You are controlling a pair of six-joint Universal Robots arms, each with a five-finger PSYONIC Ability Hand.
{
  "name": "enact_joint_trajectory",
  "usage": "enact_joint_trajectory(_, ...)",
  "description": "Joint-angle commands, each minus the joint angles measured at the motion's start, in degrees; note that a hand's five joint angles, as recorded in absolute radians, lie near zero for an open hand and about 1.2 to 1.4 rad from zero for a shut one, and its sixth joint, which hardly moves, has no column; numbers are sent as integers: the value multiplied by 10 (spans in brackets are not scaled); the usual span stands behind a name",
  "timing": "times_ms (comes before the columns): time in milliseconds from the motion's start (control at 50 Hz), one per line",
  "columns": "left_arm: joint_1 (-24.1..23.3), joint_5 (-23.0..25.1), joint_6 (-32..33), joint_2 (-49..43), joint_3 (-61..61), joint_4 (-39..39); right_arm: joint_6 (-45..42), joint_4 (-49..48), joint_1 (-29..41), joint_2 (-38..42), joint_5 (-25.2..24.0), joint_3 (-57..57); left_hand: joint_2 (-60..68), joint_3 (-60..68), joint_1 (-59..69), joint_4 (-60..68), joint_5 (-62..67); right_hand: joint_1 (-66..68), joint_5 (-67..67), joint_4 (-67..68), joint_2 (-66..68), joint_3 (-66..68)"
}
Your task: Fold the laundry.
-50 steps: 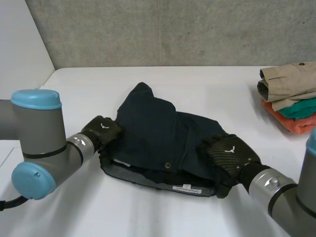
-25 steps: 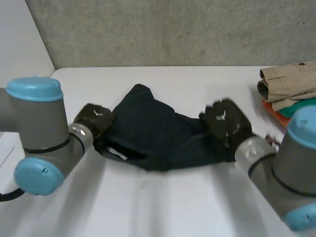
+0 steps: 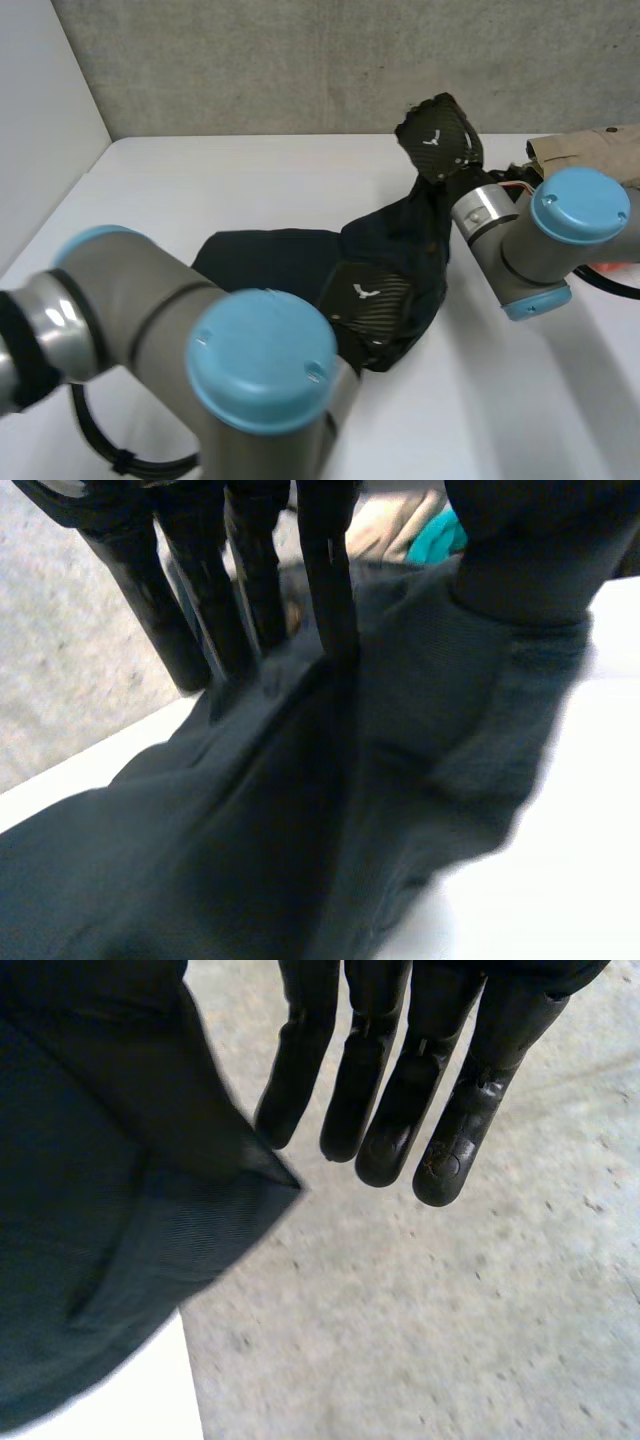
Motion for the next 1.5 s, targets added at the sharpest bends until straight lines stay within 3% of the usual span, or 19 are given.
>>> enact_joint_trajectory(20,-13,1,0,-23,35,35,13,-6,-37,5,13,27,-313,-316,-305,-326,-328,-344,-439,-440,-421,-438)
enact_joint_trajectory(80,-6,1,1,-11,32,34,41,18,-49,-18,21,48,-313,-316,-305,-326,-328,-344,-439,-440,-421,-438)
enact_joint_trajectory(220,85,15,2,72,-4,23,130,165,-53,-149,43,77,-313,-316,-305,-326,-328,-344,-439,-440,-421,-438)
enact_joint_trajectory(420,158,140,1,129,-25,15,180,384,-51,-221,47,83,-308,-311,-300,-321,-323,-344,-439,-440,-421,-438)
enact_joint_trajectory(540,164,142,0,138,-23,12,196,401,-50,-258,55,109,-310,-313,-301,-323,-324,-344,-439,-440,-421,-438)
enact_joint_trajectory(680,209,144,3,149,-20,9,225,430,-46,-294,61,124,-300,-303,-291,-313,-314,-344,-439,-440,-421,-438)
enact_joint_trajectory(760,252,149,25,152,-27,3,259,497,-35,-311,70,144,-296,-299,-288,-310,-311,-335,-430,-430,-412,-429)
enact_joint_trajectory(840,316,151,118,136,-48,-25,305,543,-15,-331,72,181,-298,-301,-290,-311,-313,-335,-430,-430,-412,-429)
enact_joint_trajectory(960,379,169,289,103,-97,-54,328,533,51,-331,71,263,-290,-293,-281,-303,-304,-321,-416,-417,-398,-415)
enact_joint_trajectory(1040,408,198,348,96,-145,-57,330,510,101,-326,74,312,-276,-279,-268,-289,-291,-303,-398,-399,-380,-397)
enact_joint_trajectory(1140,417,228,360,96,-186,-57,330,461,126,-302,100,349,-246,-249,-237,-259,-260,-268,-362,-363,-345,-362)
enact_joint_trajectory(1260,416,234,359,95,-207,-49,330,398,158,-286,165,378,-246,-249,-237,-259,-260,-230,-325,-326,-308,-325)
enact_joint_trajectory(1420,415,234,357,80,-209,-40,328,333,175,-260,178,399,-248,-250,-239,-261,-262,-180,-275,-276,-257,-274)
enact_joint_trajectory(1500,415,234,356,78,-209,-37,320,307,176,-242,185,400,-248,-250,-239,-261,-262,-68,-162,-163,-145,-162)
